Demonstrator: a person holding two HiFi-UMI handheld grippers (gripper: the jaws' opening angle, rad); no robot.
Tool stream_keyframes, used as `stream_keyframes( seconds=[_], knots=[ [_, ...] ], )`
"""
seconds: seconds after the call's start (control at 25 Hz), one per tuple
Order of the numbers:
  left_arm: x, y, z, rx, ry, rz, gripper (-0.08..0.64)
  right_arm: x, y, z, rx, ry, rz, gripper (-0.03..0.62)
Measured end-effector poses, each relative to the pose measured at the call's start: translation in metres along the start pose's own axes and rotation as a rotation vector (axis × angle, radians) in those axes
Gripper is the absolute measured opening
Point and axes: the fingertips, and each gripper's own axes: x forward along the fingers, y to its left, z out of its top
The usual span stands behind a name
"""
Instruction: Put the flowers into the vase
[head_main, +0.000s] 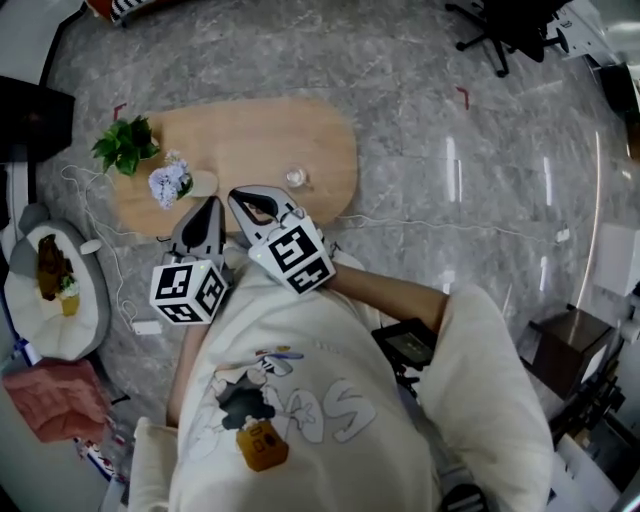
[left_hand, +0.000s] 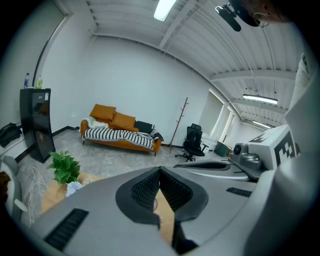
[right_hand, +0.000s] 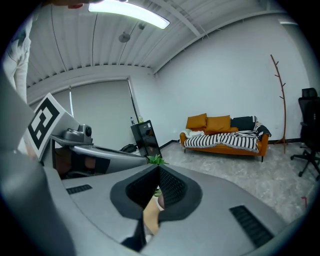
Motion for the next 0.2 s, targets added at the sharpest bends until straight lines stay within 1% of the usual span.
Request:
stream_keyframes(
  seconds=[0.2],
  knots=[
    [0.0013, -0.0071, -0.0096, -0.061, -0.006, 0.005, 0.008, -0.01, -0.0015, -0.0105, -0.029, 0.044, -0.002, 0.005]
  ],
)
